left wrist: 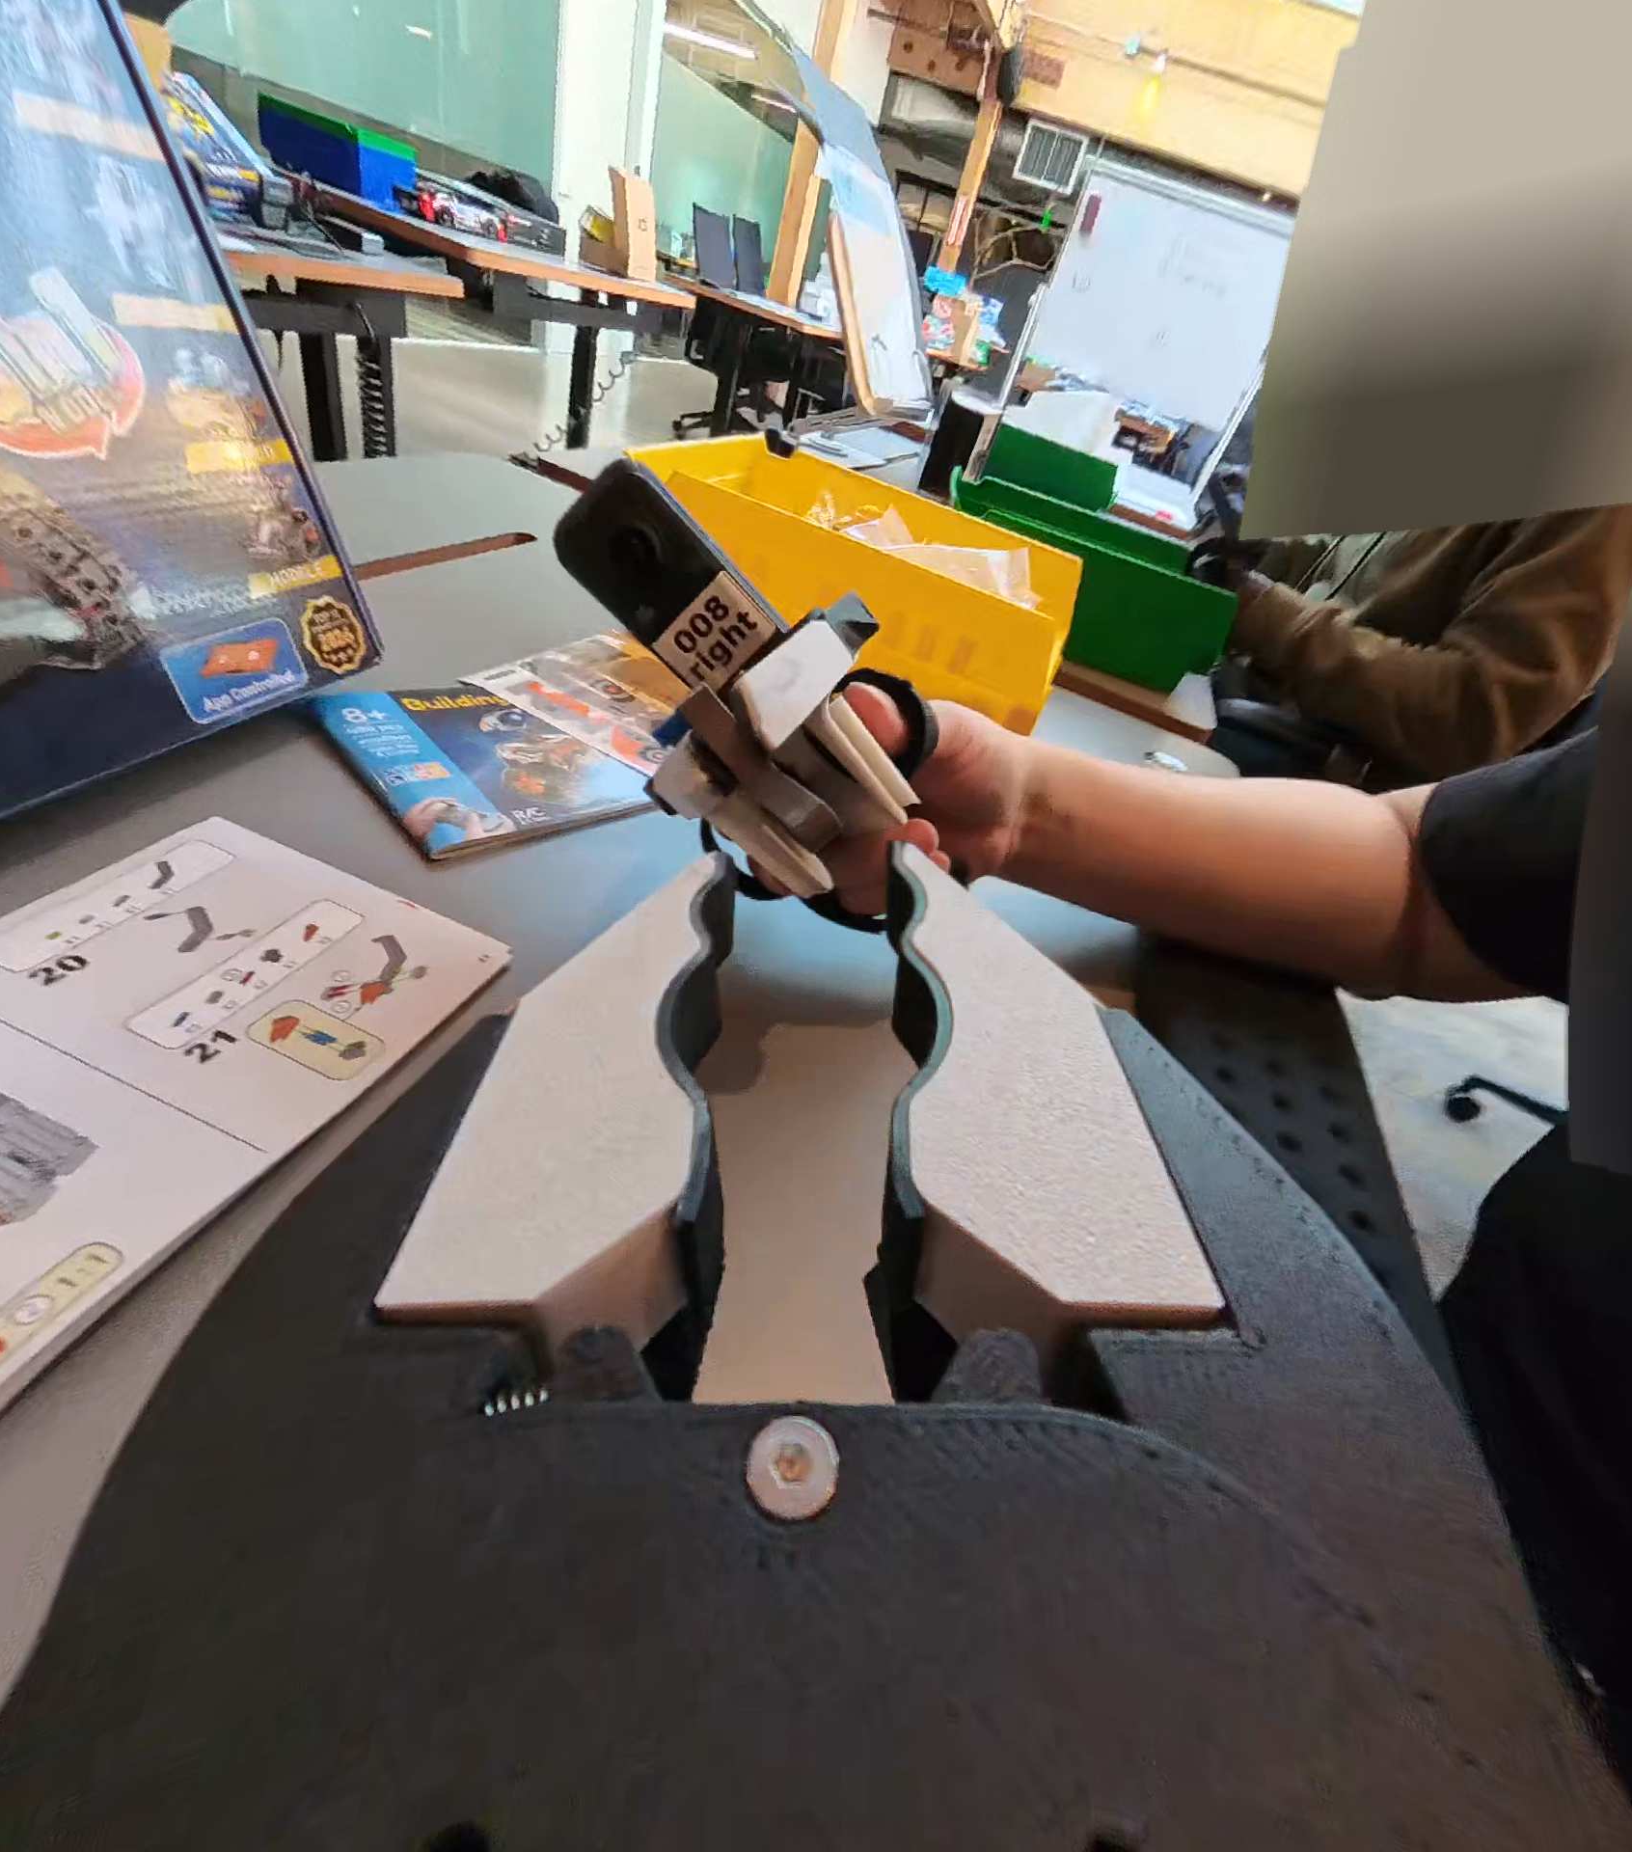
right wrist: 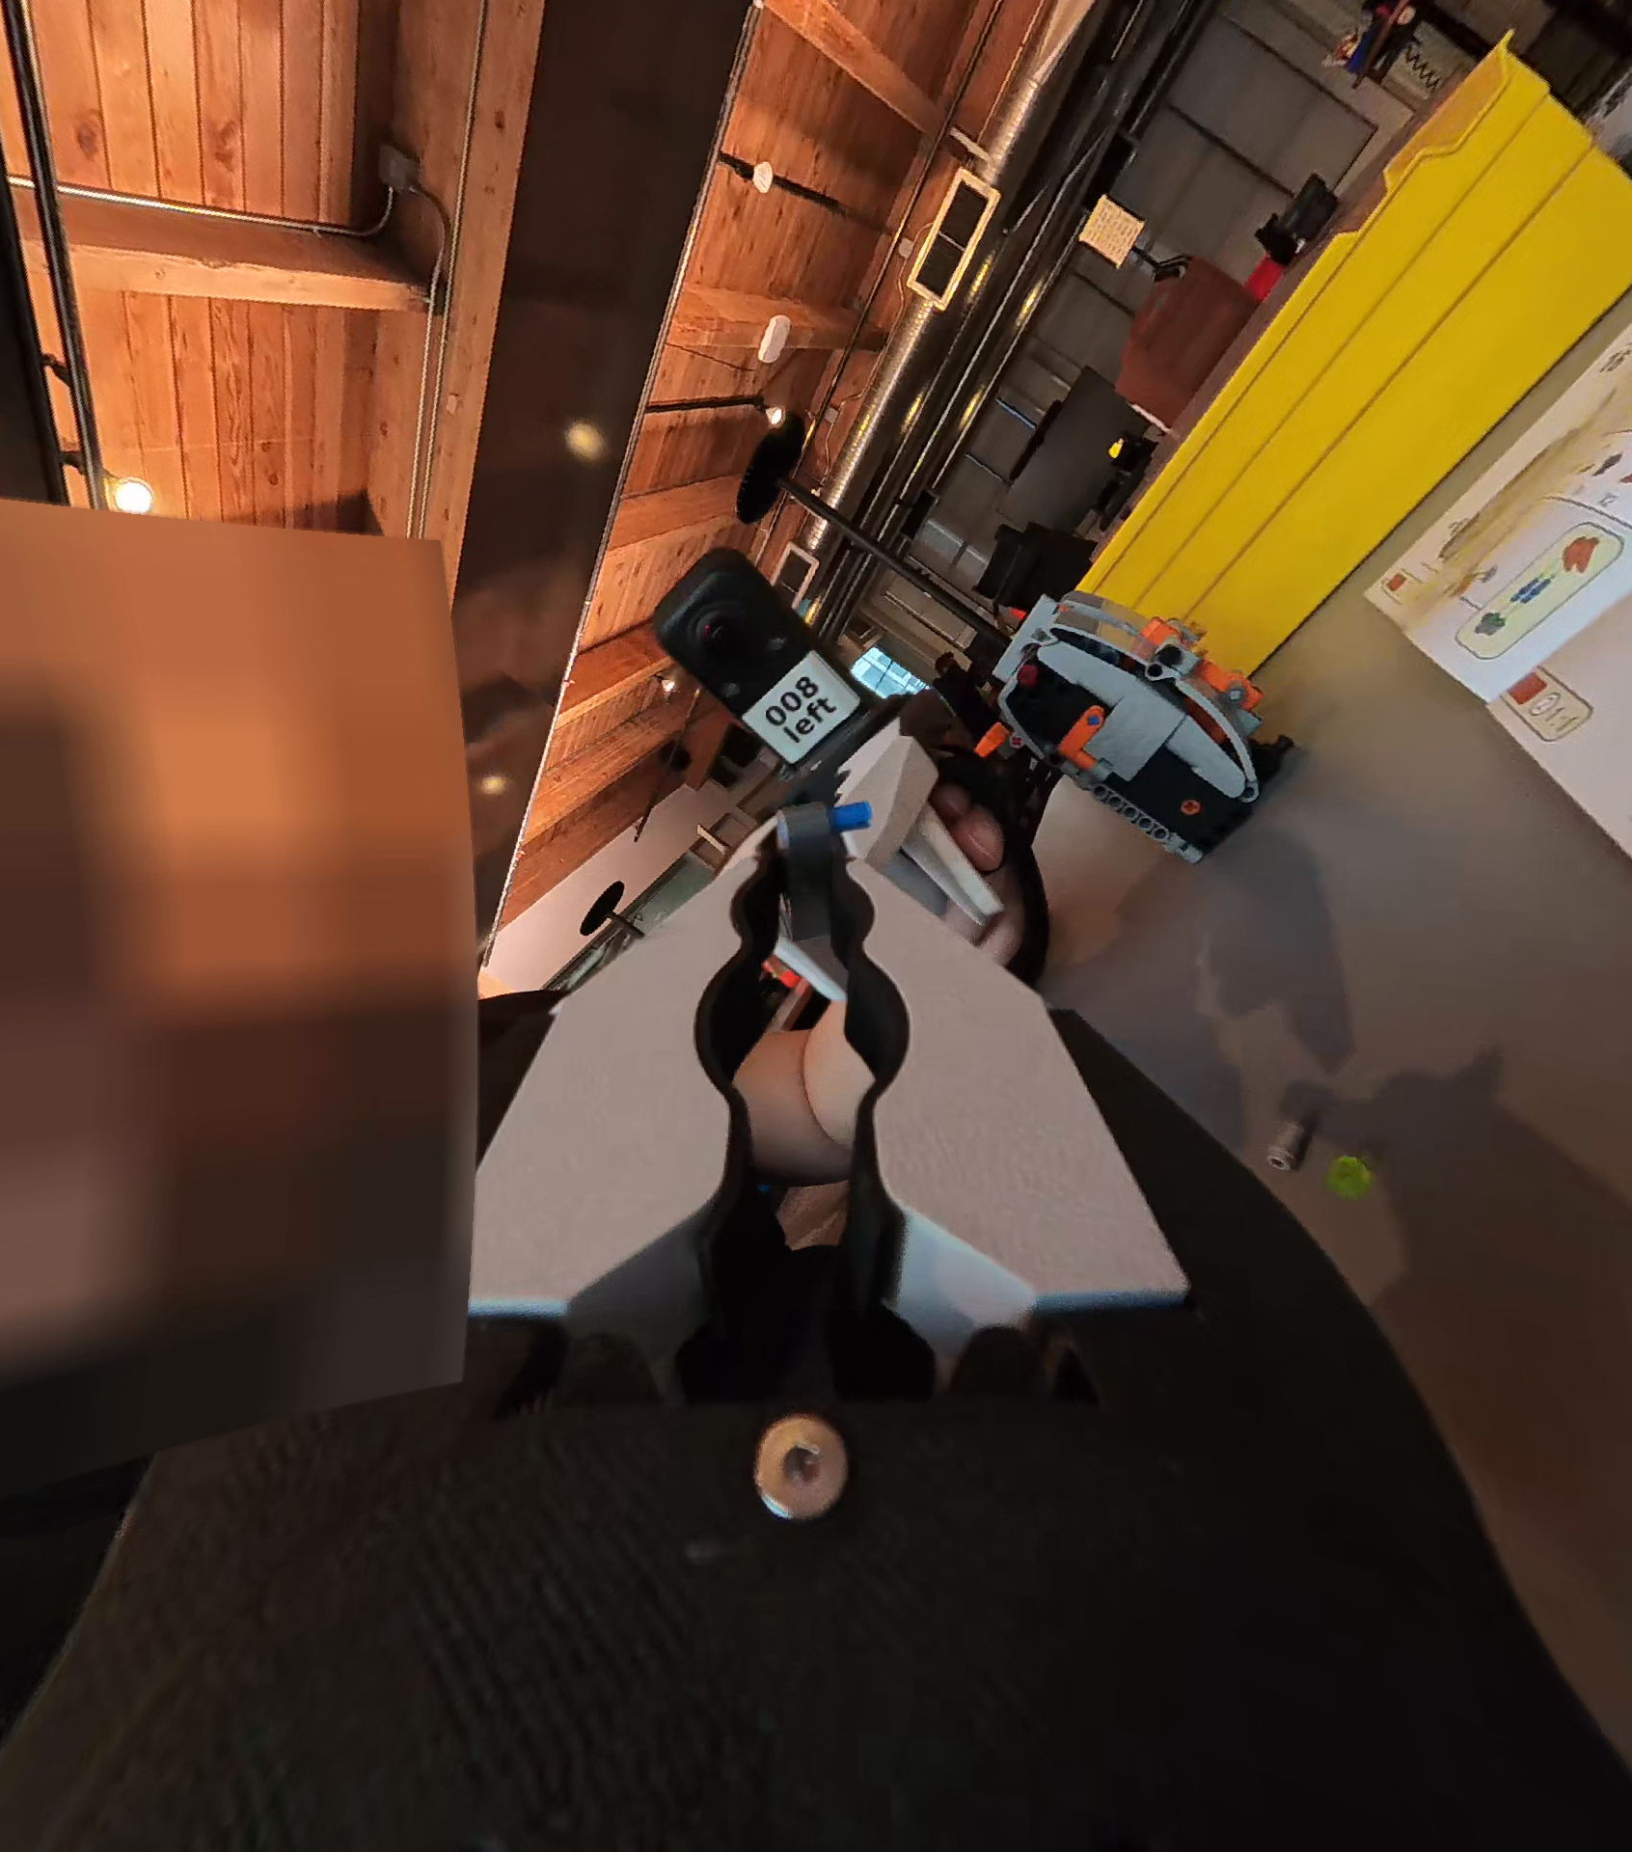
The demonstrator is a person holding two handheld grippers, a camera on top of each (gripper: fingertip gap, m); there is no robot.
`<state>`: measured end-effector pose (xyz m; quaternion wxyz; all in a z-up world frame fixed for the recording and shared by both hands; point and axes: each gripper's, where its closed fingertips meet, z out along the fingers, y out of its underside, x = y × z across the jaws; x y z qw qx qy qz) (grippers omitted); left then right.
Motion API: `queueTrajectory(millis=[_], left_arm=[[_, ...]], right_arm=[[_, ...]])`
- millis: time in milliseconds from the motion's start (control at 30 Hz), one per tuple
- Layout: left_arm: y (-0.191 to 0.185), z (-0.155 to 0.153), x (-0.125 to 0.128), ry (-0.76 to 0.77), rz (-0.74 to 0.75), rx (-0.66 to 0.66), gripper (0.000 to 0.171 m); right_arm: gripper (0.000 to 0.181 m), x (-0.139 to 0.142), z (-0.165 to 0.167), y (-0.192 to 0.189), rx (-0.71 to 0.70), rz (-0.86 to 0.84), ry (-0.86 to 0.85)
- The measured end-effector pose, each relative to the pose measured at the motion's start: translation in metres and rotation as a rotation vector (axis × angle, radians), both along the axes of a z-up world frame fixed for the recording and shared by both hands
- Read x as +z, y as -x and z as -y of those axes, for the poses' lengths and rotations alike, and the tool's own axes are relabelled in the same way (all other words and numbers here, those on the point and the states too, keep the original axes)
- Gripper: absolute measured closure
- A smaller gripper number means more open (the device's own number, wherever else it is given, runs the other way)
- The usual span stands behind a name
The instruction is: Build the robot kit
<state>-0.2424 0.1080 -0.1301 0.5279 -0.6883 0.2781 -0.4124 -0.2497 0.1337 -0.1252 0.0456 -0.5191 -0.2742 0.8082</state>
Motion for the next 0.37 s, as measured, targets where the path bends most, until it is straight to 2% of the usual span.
queueTrajectory(millis=[33, 100, 200, 367], left_arm=[[0.000, 0.000, -0.001, 0.029, 0.016, -0.006, 0.141], [-0.001, -0.002, -0.002, 0.089, 0.063, -0.019, 0.132], [-0.003, -0.008, -0.001, 0.186, 0.170, -0.011, 0.102], [-0.008, -0.008, 0.010, 0.406, 0.459, -0.128, 0.076]], right_arm=[[0.173, -0.002, -0.001, 0.001, -0.009, 0.008, -0.007], [0.173, -0.003, -0.003, 0.002, -0.036, 0.016, -0.023], [0.173, -0.007, -0.010, 0.005, -0.109, 0.052, -0.084], [0.173, -0.013, -0.014, 0.009, -0.161, 0.104, -0.099]])
